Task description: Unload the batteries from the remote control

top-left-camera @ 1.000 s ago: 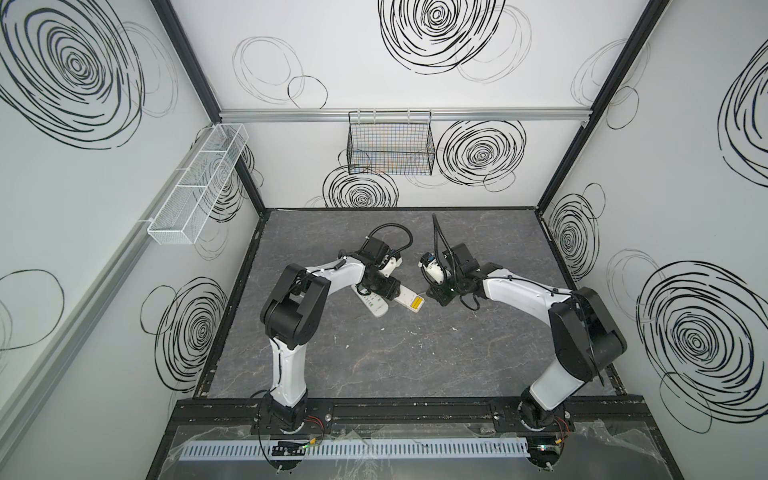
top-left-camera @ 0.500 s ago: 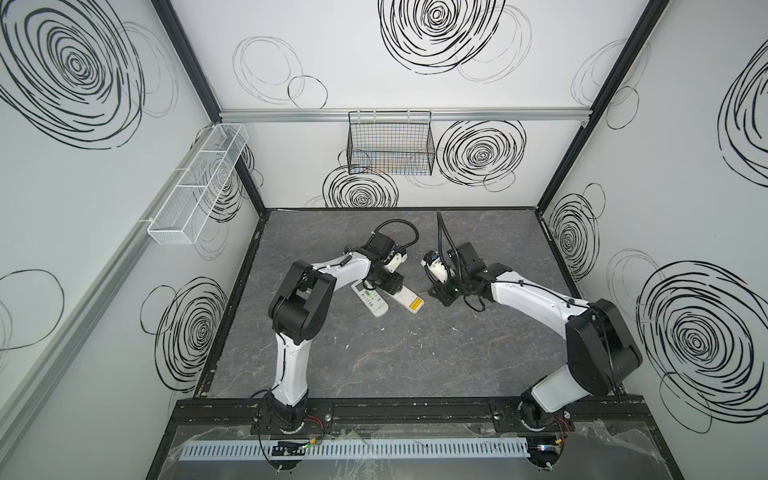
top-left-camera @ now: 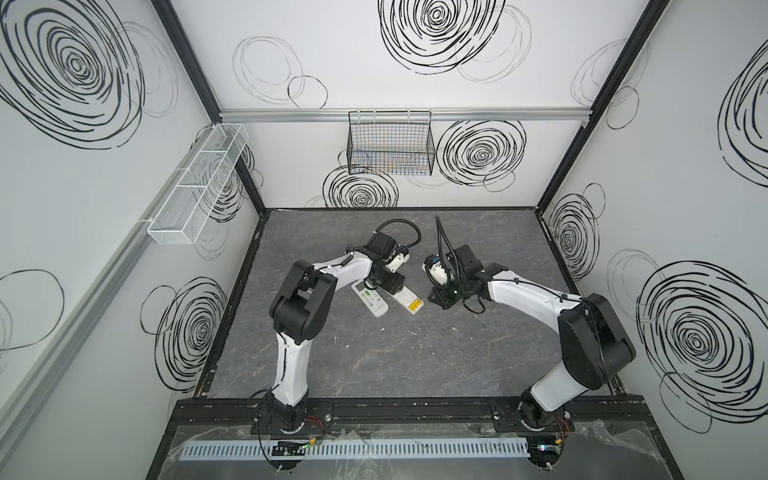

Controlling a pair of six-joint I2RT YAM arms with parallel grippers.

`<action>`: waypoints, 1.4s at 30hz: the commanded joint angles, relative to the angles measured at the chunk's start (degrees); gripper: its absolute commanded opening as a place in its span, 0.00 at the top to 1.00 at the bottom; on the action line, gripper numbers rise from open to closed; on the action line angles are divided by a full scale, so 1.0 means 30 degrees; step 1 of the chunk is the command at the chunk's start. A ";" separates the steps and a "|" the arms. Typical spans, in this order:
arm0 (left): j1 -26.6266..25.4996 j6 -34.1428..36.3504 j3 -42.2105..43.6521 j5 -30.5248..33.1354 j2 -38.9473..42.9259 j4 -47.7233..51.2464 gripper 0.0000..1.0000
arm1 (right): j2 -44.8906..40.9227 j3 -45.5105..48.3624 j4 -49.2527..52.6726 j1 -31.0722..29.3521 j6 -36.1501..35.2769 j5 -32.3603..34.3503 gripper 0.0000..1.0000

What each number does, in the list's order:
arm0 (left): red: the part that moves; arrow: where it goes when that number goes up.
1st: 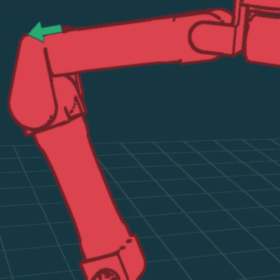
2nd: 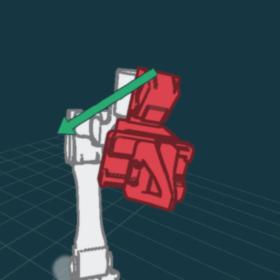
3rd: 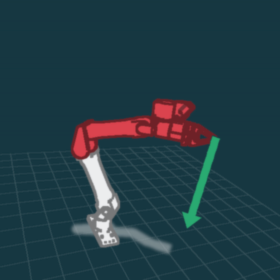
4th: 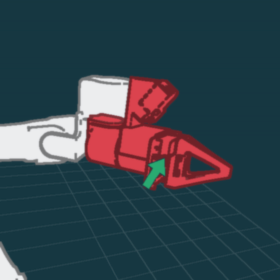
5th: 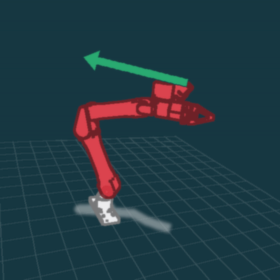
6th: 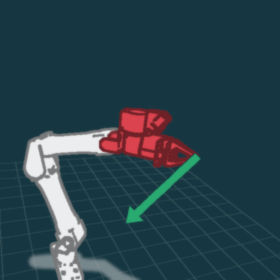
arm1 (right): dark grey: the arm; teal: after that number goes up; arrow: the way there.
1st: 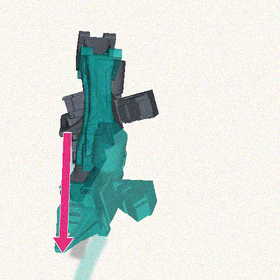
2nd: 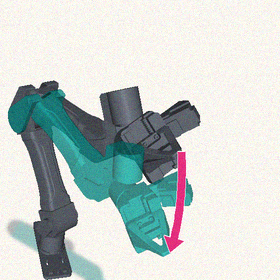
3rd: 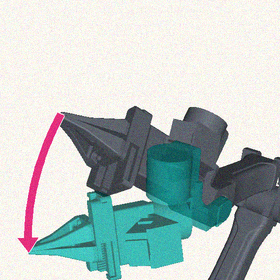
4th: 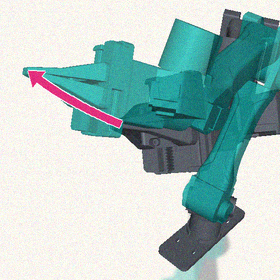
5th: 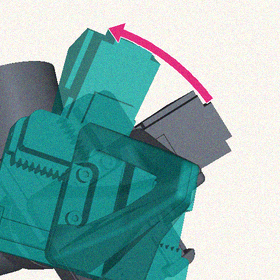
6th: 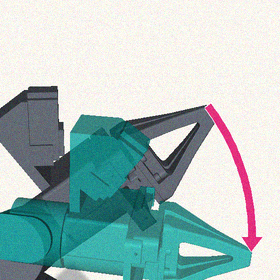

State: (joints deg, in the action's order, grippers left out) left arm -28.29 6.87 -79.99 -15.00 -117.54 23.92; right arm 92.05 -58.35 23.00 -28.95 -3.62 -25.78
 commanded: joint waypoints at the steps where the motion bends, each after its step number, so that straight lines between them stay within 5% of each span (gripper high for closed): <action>1: -0.0923 0.0756 0.0631 -0.0259 -0.1039 0.1489 0.42 | 0.0443 -0.0355 0.0766 0.0025 0.0135 -0.0571 1.00; 42: -0.1014 0.0675 0.0690 -0.0179 -0.0987 0.1460 0.42 | 0.0752 0.0004 -0.0241 -0.0189 -0.0372 0.1269 1.00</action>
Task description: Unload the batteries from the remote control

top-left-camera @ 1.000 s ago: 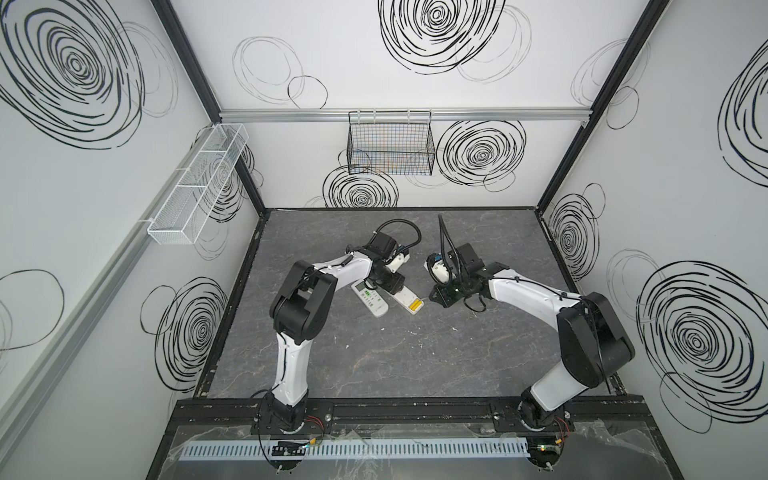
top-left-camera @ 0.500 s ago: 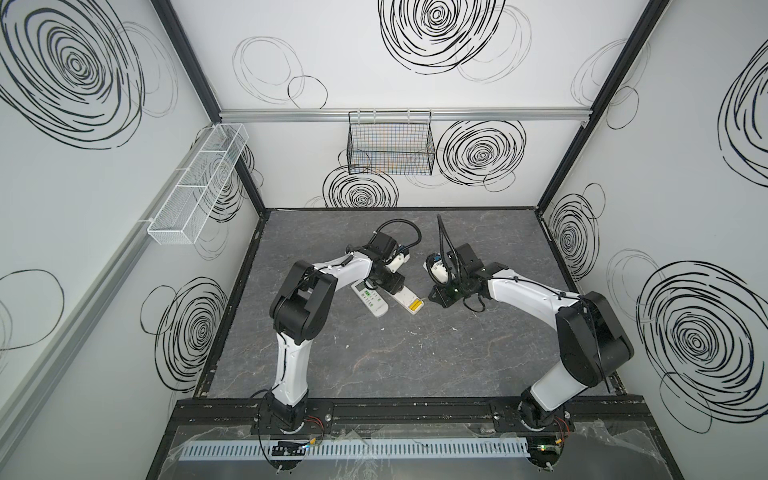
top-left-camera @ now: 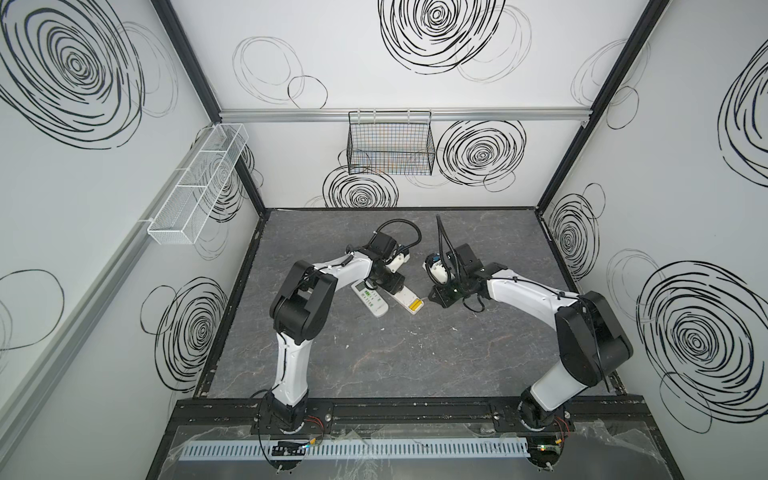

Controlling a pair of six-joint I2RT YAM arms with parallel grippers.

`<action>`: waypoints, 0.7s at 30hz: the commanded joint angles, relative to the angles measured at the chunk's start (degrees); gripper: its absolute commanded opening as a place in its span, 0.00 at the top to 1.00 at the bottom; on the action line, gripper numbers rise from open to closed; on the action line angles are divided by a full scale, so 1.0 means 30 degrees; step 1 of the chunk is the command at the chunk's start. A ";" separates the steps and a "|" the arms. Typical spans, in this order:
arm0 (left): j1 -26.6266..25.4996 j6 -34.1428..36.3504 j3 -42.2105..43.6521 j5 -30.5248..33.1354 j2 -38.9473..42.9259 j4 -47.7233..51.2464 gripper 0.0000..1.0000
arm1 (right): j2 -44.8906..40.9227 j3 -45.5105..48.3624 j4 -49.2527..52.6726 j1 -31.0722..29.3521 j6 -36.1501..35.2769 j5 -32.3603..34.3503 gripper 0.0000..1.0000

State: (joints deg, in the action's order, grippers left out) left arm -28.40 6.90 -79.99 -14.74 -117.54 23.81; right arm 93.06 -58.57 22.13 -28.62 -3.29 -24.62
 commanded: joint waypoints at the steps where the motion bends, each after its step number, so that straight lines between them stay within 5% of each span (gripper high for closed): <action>1: -0.0992 0.0663 0.0704 -0.0258 -0.0984 0.1498 0.42 | 0.0400 0.0158 -0.0059 -0.0354 -0.0486 0.0883 1.00; 10: -0.0991 0.0694 0.0763 -0.0274 -0.1017 0.1438 0.42 | -0.0763 0.0959 -0.1320 -0.0490 -0.0385 0.1963 1.00; 21: -0.1028 0.0717 0.0786 -0.0252 -0.0933 0.1467 0.42 | -0.0338 0.3040 -0.2983 -0.0716 0.0262 0.0435 1.00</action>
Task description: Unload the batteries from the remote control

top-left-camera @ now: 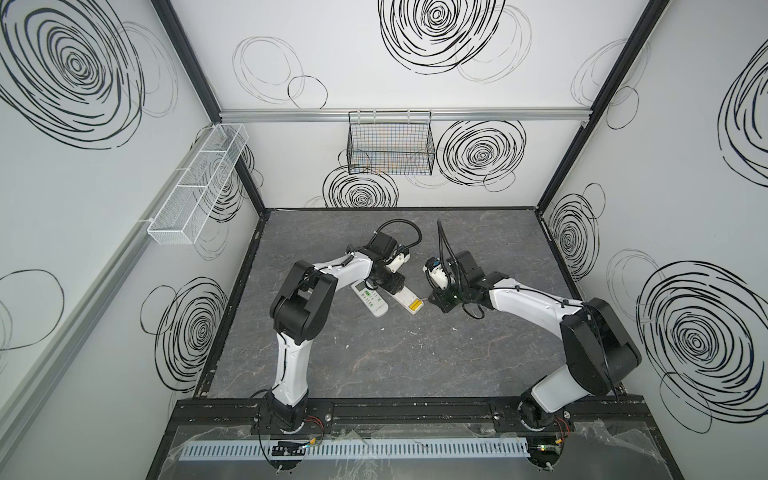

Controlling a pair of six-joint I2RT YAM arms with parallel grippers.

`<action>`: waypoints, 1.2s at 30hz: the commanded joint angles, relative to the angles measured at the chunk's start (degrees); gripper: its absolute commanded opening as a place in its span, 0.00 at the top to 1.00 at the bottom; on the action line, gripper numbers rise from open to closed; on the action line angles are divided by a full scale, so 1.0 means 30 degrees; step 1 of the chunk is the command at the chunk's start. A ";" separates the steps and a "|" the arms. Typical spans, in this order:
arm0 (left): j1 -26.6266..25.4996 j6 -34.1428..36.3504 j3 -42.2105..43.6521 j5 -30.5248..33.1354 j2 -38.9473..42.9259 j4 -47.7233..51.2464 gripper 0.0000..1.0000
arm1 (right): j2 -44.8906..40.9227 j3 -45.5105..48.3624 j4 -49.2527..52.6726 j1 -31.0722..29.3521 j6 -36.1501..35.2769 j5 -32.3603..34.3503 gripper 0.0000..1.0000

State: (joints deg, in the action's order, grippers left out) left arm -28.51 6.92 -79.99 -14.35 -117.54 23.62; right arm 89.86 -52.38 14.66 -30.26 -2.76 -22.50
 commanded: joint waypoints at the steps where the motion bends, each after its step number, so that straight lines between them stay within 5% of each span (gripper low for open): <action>1: -0.0984 0.0693 0.0793 -0.0421 -0.0957 0.1518 0.42 | 0.0758 0.1289 -0.0833 -0.0060 0.0123 -0.0816 1.00; 10: -0.0984 0.0653 0.0793 -0.0496 -0.1013 0.1503 0.43 | 0.1426 0.1786 -0.2200 0.0810 0.0418 -0.7105 1.00; 18: -0.0984 0.0682 0.0873 -0.0461 -0.0900 0.1437 0.43 | 0.0386 0.2241 -0.3716 0.1964 0.1360 -0.9874 1.00; 36: -0.1072 0.0749 0.1202 -0.0322 -0.0665 0.1269 0.43 | 0.0433 0.2693 -0.4936 0.2715 0.2888 -1.0354 1.00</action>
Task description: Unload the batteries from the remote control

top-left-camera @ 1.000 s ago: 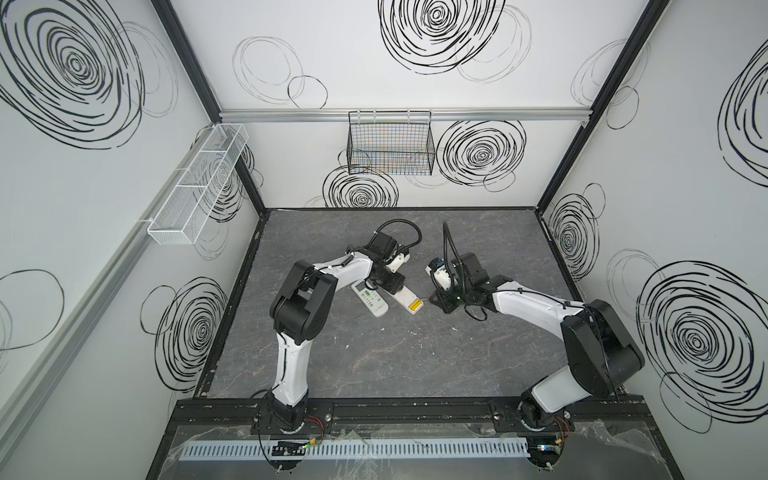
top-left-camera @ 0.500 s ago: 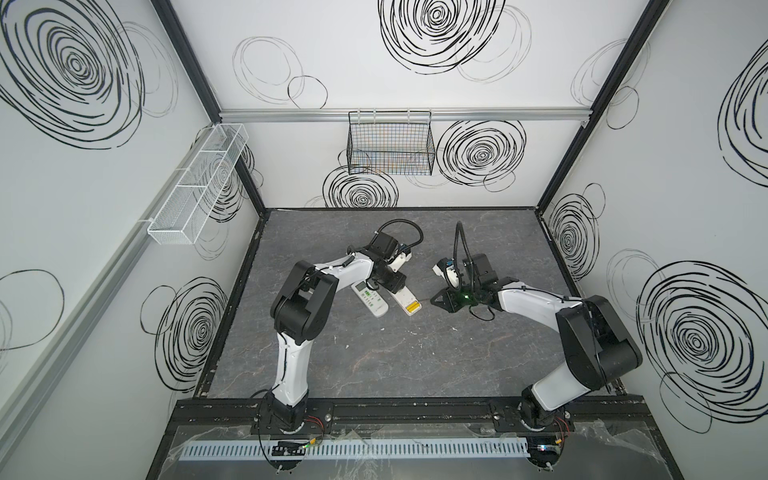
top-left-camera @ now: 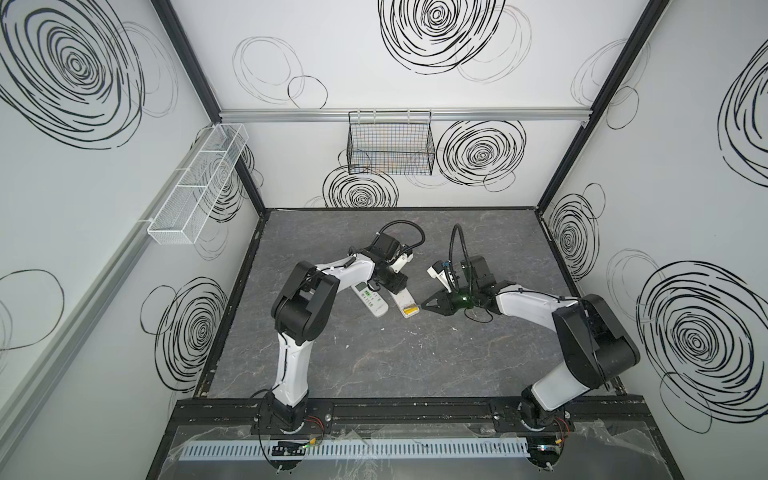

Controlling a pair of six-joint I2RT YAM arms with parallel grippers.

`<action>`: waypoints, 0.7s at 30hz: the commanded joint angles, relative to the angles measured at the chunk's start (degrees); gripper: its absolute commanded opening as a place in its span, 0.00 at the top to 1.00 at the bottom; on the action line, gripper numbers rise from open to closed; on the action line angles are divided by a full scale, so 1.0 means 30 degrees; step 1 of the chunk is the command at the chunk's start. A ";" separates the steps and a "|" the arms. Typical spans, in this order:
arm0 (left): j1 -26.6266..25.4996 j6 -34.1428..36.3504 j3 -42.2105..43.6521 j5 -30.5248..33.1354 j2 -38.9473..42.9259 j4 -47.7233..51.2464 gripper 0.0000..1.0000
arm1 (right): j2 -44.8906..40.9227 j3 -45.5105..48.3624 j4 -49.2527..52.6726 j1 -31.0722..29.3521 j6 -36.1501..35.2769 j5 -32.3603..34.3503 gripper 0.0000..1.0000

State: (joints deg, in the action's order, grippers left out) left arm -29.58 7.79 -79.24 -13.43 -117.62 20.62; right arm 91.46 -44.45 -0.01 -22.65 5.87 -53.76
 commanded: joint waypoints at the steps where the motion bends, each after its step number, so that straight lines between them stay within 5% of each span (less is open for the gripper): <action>1: -0.0715 0.0464 0.0981 -0.0645 -0.0636 0.2267 0.43 | -0.0391 -0.0050 0.0301 0.0087 -0.0325 0.0878 1.00; 6: -0.0711 0.0422 0.0956 -0.0679 -0.0636 0.2267 0.43 | -0.1145 -0.0417 0.1630 -0.0559 -0.1319 0.3572 1.00; 21: -0.0687 0.0420 0.0837 -0.0662 -0.0753 0.2328 0.43 | -0.0512 -0.0958 0.1258 -0.1737 -0.0608 0.4164 1.00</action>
State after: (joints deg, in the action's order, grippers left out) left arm -29.58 7.77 -79.13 -13.45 -117.58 20.47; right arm 89.82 -45.54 2.76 -27.44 4.32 -42.87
